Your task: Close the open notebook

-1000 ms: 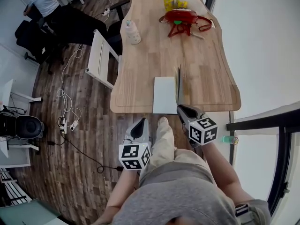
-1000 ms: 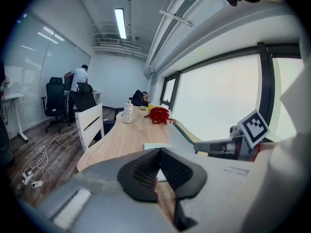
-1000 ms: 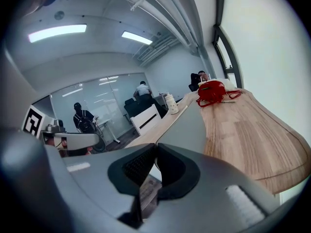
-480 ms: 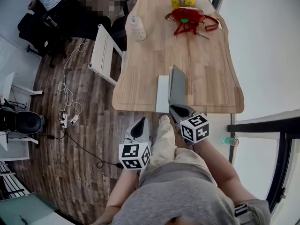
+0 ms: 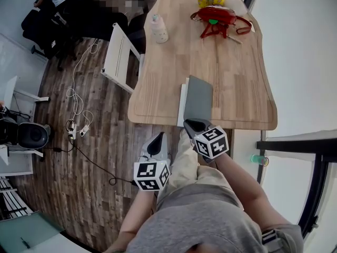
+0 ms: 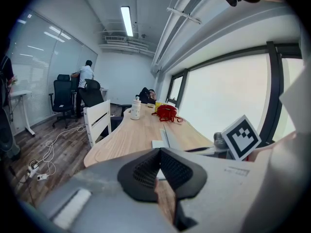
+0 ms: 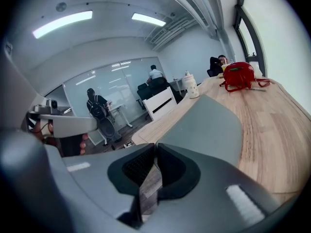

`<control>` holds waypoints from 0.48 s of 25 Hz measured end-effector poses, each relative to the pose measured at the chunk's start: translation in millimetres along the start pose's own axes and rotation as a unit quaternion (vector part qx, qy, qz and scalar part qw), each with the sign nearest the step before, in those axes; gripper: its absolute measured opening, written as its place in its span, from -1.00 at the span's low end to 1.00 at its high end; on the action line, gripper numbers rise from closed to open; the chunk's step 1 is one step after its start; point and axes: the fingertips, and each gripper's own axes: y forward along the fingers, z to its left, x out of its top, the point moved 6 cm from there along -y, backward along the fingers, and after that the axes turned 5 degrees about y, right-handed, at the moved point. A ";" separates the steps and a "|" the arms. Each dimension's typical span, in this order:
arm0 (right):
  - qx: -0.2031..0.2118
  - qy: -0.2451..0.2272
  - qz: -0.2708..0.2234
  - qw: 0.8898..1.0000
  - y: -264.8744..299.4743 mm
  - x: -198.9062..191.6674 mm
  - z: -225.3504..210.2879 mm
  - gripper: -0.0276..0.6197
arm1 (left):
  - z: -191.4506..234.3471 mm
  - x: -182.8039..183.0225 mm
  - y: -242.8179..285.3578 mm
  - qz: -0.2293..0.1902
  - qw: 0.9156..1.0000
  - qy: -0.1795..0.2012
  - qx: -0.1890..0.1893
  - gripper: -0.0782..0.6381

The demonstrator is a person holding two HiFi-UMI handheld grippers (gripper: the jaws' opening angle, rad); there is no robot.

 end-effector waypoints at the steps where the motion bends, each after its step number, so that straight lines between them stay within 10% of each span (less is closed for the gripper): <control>1: 0.001 -0.001 0.005 1.000 3.2 -1.3 0.4 -0.83 | 0.8 -0.2 0.4 0.001 1.000 -0.001 0.001 -0.76; 12: 0.008 -0.016 0.055 0.998 37.7 -17.4 -3.9 -0.82 | 3.0 -1.7 12.1 0.010 1.000 -0.006 0.004 -0.76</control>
